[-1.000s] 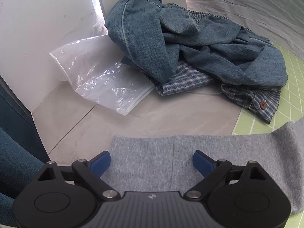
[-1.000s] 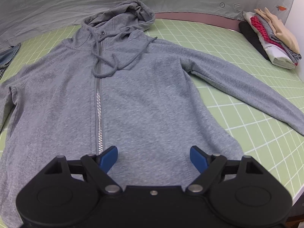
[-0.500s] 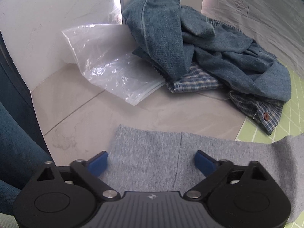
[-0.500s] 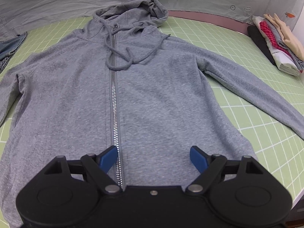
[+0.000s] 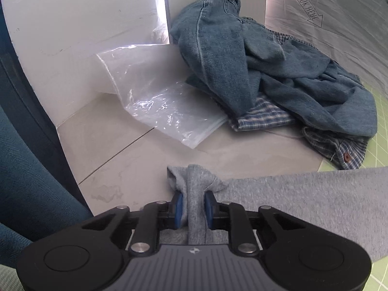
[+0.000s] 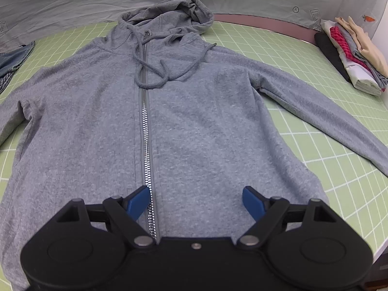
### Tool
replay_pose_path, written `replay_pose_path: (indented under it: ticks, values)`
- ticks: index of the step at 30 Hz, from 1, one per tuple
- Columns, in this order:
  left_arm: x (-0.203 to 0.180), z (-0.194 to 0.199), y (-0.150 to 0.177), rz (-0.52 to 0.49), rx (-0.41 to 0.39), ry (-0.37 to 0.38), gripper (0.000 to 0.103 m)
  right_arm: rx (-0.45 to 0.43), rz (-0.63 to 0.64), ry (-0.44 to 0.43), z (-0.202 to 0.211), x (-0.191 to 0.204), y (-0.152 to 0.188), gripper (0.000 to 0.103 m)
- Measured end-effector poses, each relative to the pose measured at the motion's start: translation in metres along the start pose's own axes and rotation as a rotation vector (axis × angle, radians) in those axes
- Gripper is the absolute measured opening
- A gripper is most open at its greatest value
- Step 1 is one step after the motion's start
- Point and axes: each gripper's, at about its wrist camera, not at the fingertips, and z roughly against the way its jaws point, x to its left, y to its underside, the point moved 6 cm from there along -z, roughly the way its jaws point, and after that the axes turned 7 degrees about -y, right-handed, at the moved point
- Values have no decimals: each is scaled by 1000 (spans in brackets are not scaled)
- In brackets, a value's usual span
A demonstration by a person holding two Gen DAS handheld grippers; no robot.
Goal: Fold clothes
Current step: 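Grasp the hoodie hem with the left gripper and fold it toward the hood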
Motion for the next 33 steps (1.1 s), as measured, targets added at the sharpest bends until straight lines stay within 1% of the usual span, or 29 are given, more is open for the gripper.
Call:
replay_pose_path:
  ticks: [4, 7, 8, 11, 15, 17, 19, 21, 24, 27, 29, 32, 33]
  values:
    - [-3, 2, 1, -4, -5, -19, 22, -1, -6, -8, 0, -1, 1, 84]
    - [-4, 8, -2, 21, -4, -4, 21, -3, -10, -15, -1, -2, 1, 84]
    - [-5, 11, -3, 24, -7, 12, 18, -4, -10, -16, -1, -2, 1, 84]
    - [-20, 28, -9, 27, -28, 93, 17, -9, -4, -2, 0, -4, -2, 84]
    - [-58, 59, -20, 8, -70, 198, 17, -23, -25, 9, 4, -16, -6, 84]
    - [-83, 76, -23, -1, -85, 263, 17, -31, -49, 6, 5, -24, -8, 84]
    - [-114, 94, -23, -32, -107, 332, 17, -38, -61, 14, 7, -34, -9, 84]
    - [-146, 111, -21, -74, -127, 385, 17, -48, -48, 31, 11, -43, -10, 84]
    - [-200, 136, -17, -118, -136, 466, 17, -66, -41, 46, 19, -62, -9, 84]
    - [-262, 174, -4, -172, -140, 569, 17, -73, -88, 33, 28, -88, -6, 84]
    - [-303, 200, 6, -209, -143, 639, 16, -72, -83, 55, 33, -107, -3, 84]
    - [-372, 250, 31, -271, -122, 781, 17, -78, -92, 69, 41, -138, 1, 84]
    - [-394, 270, 42, -306, -126, 831, 17, -83, -99, 74, 43, -150, 0, 84]
